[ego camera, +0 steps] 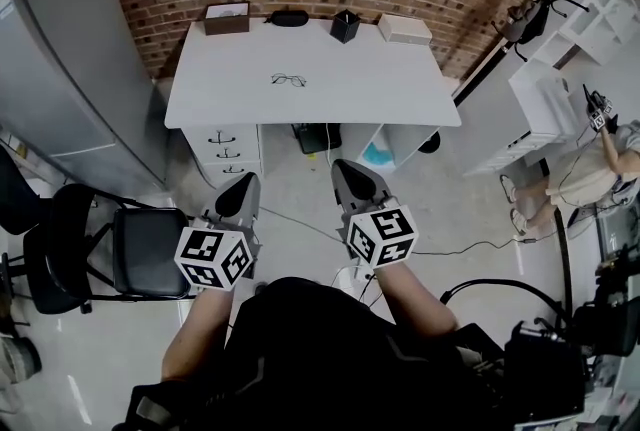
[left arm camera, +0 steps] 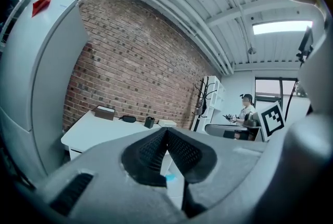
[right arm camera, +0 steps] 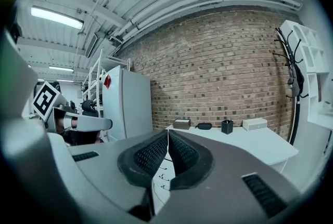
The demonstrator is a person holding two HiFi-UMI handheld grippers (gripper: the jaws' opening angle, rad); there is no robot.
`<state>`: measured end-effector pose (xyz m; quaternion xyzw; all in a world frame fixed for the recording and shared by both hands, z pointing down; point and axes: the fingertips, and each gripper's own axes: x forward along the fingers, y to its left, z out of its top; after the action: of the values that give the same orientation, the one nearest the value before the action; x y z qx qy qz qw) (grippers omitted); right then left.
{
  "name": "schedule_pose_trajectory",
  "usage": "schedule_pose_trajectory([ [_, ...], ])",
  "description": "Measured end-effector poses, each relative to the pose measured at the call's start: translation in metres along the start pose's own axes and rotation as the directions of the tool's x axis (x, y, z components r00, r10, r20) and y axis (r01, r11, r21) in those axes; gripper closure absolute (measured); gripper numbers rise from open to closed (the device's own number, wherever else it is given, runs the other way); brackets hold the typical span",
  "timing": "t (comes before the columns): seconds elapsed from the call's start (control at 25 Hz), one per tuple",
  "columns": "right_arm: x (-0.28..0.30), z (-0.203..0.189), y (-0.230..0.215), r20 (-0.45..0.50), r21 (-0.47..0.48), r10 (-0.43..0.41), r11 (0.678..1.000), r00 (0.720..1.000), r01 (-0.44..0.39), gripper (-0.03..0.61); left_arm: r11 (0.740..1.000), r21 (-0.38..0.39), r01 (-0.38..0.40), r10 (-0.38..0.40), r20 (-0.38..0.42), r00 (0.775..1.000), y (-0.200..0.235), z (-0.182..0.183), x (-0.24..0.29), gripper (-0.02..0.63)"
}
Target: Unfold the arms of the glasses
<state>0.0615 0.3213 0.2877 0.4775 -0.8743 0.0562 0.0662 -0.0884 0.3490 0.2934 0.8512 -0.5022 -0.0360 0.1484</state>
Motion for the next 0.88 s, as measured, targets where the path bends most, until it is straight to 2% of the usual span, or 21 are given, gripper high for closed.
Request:
schedule_pose_trajectory([
  [0.4,0.023,-0.007,0.030,-0.027,-0.023,-0.025,0.999,0.999,0.025,0.569,0.999,-0.007,0.037,-0.037,-0.020,0.999,0.039,-0.005,-0.012,0.604],
  [0.64,0.032,-0.016,0.048,-0.061,-0.052,-0.030,0.998,0.998,0.026,0.569,0.997,-0.052,0.048,-0.048,-0.007,0.999,0.062,-0.011,-0.021,0.604],
  [0.88,0.051,-0.013,0.048,-0.047,-0.070,-0.015,0.997,0.999,0.012,0.569,0.997,-0.065,0.049,-0.048,0.008,0.999,0.074,-0.013,-0.013,0.604],
])
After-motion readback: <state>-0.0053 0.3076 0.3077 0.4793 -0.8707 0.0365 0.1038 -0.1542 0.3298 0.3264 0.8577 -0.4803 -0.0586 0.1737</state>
